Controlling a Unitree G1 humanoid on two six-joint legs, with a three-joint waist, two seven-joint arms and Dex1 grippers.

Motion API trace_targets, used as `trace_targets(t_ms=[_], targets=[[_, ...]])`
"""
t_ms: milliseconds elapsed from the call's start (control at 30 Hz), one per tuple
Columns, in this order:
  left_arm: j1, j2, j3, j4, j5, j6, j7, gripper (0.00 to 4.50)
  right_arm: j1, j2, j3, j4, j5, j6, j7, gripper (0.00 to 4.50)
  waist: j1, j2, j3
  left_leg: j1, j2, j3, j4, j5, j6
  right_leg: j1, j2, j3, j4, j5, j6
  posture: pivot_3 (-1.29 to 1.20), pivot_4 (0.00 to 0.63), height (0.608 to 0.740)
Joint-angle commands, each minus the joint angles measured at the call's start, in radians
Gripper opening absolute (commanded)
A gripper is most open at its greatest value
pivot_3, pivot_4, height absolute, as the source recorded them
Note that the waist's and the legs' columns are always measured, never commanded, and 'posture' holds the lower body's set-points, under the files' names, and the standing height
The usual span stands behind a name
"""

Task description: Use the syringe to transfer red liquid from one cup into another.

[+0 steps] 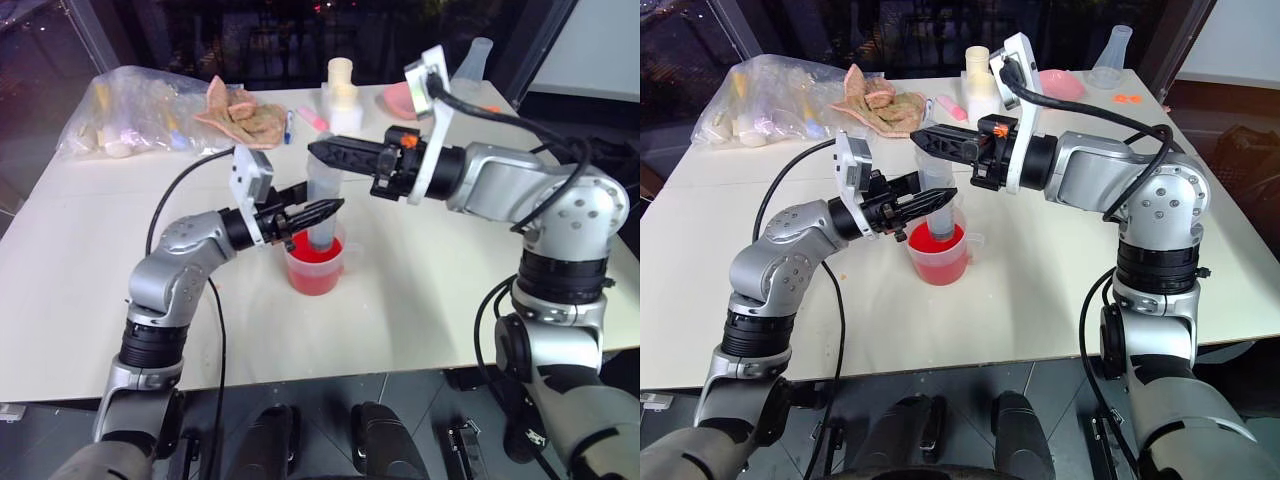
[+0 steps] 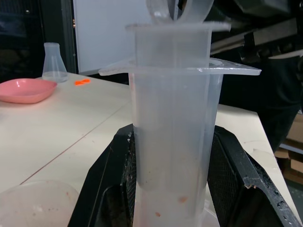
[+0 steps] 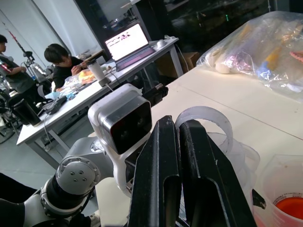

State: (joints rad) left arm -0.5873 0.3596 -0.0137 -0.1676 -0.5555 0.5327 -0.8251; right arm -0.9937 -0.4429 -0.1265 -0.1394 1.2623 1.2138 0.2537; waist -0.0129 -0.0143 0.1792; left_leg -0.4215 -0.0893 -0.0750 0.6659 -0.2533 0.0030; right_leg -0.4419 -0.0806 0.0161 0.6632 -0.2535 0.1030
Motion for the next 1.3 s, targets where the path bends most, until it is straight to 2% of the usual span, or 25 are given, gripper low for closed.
trace_targets(t_ms=[33,567,667,733,1033,1200,1300], targets=[[0.028,0.012,-0.070,-0.008,0.022,0.006,-0.038,1.50,-0.085,-0.002,-0.056,-0.019,0.013,-0.055,0.019,0.04,0.000,0.000,0.000,0.000,0.000,0.000,0.000,0.000,0.000,0.000,0.000,0.000,0.000,0.000,0.000,0.00,0.150,0.740],[0.024,0.013,-0.060,-0.001,0.022,-0.013,-0.022,1.50,-0.078,-0.013,-0.056,-0.014,0.004,-0.053,0.038,0.04,0.000,0.000,0.000,0.000,0.000,0.000,0.000,0.000,0.000,0.000,0.000,0.000,0.000,0.000,0.000,0.00,0.150,0.740],[0.000,0.009,-0.041,-0.003,0.009,-0.003,-0.009,1.50,-0.068,-0.004,-0.055,-0.018,0.014,-0.044,0.018,0.99,0.000,0.000,0.000,0.000,0.000,0.000,0.000,0.000,0.000,0.000,0.000,0.000,0.000,0.000,0.000,0.00,0.150,0.740],[-0.018,0.005,-0.021,-0.007,-0.005,0.011,0.004,1.50,-0.064,0.000,-0.056,-0.020,0.026,-0.037,0.008,1.92,0.000,0.000,0.000,0.000,0.000,0.000,0.000,0.000,0.000,0.000,0.000,0.000,0.000,0.000,0.000,0.00,0.150,0.740],[-0.046,0.007,0.024,-0.045,-0.061,0.067,0.048,1.50,-0.033,-0.071,-0.096,-0.053,0.118,0.014,0.012,1.92,0.001,0.000,0.000,0.000,0.000,0.000,0.000,0.000,0.000,0.000,0.000,0.000,-0.001,0.000,0.000,0.00,0.150,0.740],[-0.048,0.023,0.037,-0.053,-0.068,0.074,0.056,1.50,0.017,-0.203,-0.153,-0.090,0.176,0.025,0.068,1.92,0.003,0.000,0.000,0.000,0.000,0.000,0.000,0.000,0.001,0.000,0.000,0.000,-0.001,0.000,0.000,0.00,0.150,0.740],[-0.051,0.026,0.039,-0.054,-0.069,0.072,0.060,1.50,0.025,-0.245,-0.167,-0.085,0.196,0.014,0.079,1.92,0.002,0.000,0.000,0.000,0.000,0.000,0.000,-0.001,0.001,0.001,0.000,0.000,-0.002,0.000,0.000,0.00,0.150,0.740]])
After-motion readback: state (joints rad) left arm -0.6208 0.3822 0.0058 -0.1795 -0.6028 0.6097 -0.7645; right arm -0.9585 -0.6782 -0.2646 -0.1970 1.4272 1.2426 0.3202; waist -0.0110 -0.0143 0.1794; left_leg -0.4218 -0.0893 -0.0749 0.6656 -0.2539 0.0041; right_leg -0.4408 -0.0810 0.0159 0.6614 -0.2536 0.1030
